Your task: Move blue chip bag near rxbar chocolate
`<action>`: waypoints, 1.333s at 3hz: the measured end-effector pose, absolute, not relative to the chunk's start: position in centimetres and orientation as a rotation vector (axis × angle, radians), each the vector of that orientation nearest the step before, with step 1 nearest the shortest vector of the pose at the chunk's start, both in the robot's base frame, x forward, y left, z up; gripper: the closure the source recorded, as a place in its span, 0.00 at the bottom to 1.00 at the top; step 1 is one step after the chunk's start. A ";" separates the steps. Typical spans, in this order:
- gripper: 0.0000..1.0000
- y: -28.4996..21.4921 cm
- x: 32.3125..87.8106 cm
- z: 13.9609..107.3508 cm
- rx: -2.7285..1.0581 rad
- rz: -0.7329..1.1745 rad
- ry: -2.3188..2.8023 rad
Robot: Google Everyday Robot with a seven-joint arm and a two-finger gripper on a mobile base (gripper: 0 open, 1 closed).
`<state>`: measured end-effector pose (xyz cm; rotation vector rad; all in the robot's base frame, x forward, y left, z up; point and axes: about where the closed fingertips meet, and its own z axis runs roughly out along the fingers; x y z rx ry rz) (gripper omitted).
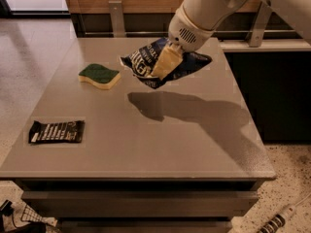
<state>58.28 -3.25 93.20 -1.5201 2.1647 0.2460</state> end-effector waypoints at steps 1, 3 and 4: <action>1.00 0.2 53.3 92.1 -1.624 0.276 2.114; 1.00 8.1 45.4 89.6 -2.084 0.389 1.763; 0.82 8.1 45.4 89.8 -2.083 0.380 1.757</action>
Offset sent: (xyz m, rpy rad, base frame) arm -0.1353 0.1193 -0.0412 -0.0469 0.0560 0.5063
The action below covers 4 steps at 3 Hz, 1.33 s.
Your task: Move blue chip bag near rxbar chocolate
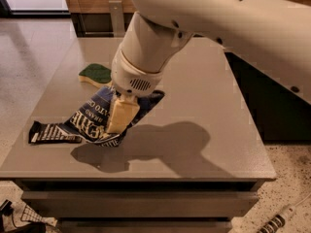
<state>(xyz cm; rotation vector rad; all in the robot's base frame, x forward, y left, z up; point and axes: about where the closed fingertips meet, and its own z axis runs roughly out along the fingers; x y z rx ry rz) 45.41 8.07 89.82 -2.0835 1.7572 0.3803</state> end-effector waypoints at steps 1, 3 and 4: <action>0.58 8.1 45.3 90.0 -2.084 0.375 1.753; 0.04 8.2 45.0 90.4 -2.084 0.364 1.746; 0.00 8.2 45.0 90.5 -2.085 0.362 1.744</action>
Offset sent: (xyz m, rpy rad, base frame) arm -0.0011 0.0003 0.0017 -0.0001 -0.0042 0.0015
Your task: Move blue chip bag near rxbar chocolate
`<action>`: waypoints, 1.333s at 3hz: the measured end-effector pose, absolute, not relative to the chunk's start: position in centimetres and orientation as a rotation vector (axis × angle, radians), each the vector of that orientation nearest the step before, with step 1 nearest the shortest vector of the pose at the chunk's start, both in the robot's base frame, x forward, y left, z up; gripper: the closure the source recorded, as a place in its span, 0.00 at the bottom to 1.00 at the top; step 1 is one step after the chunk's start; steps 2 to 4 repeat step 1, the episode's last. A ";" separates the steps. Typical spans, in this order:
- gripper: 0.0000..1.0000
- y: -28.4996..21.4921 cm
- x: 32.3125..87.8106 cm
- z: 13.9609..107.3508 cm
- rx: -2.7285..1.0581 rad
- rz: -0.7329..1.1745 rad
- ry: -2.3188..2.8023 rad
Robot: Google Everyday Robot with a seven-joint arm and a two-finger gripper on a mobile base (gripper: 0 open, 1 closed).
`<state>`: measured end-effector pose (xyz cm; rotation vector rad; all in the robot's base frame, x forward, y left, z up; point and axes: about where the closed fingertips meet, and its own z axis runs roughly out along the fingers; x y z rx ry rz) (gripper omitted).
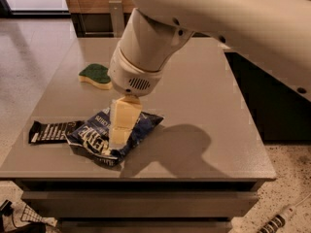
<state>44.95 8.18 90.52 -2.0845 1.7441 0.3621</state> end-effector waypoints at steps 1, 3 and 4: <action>0.00 8.2 44.9 90.5 -2.085 0.362 1.744; 0.00 8.2 44.9 90.5 -2.085 0.362 1.744; 0.00 8.2 44.9 90.5 -2.085 0.362 1.744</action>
Offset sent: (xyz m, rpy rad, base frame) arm 0.0000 0.0000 0.0000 0.0000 0.0000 0.0000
